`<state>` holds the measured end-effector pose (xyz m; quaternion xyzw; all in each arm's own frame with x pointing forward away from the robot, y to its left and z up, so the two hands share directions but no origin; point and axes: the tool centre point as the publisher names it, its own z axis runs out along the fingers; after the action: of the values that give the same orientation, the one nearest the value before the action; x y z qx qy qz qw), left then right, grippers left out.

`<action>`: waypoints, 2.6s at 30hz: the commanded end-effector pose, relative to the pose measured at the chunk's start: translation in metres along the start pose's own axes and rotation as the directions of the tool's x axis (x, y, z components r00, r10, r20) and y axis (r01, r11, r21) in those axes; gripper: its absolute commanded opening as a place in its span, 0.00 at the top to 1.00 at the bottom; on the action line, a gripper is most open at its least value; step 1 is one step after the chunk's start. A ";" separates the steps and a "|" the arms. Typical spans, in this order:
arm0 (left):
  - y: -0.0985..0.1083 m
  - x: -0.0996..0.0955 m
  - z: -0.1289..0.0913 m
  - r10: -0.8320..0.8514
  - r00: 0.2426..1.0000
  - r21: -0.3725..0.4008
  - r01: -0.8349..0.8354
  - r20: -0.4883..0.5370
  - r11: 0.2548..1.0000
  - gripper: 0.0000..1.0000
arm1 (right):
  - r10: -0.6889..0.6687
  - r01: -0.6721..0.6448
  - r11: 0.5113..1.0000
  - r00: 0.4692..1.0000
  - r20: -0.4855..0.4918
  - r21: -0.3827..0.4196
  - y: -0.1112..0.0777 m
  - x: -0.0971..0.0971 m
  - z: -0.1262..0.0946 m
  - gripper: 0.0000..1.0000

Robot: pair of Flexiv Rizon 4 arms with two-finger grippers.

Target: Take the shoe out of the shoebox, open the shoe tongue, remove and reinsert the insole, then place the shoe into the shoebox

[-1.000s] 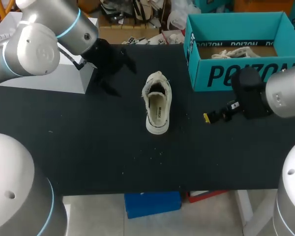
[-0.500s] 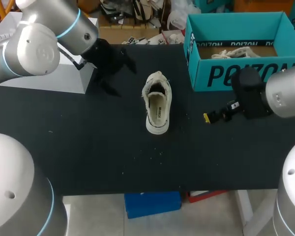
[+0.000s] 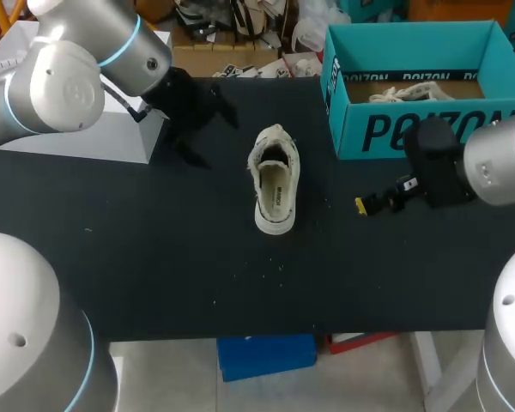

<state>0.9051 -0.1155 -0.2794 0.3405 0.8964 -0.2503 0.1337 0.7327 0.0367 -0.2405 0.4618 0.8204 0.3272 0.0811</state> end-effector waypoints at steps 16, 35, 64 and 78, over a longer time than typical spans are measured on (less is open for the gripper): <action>0.000 0.001 0.001 0.002 1.000 -0.002 -0.002 0.003 1.000 0.00 | 0.000 0.000 1.000 1.000 -0.001 -0.001 0.000 0.000 0.000 0.00; 0.000 0.001 0.001 0.002 1.000 -0.002 -0.002 0.003 1.000 0.00 | 0.000 0.000 1.000 1.000 -0.001 -0.001 0.000 0.000 0.000 0.00; 0.030 0.058 -0.048 -0.479 0.878 0.053 0.479 -0.027 0.876 0.00 | -0.469 0.430 0.821 0.883 0.013 0.375 0.038 0.007 0.021 0.00; 0.030 0.058 -0.048 -0.479 0.878 0.053 0.479 -0.027 0.876 0.00 | -0.784 0.663 0.486 0.619 -0.051 0.570 0.053 0.013 0.038 0.00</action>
<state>0.8799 -0.0393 -0.2741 0.1129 0.9456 -0.3005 0.0519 0.7710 0.0676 -0.2400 0.2551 0.9369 0.1871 0.1488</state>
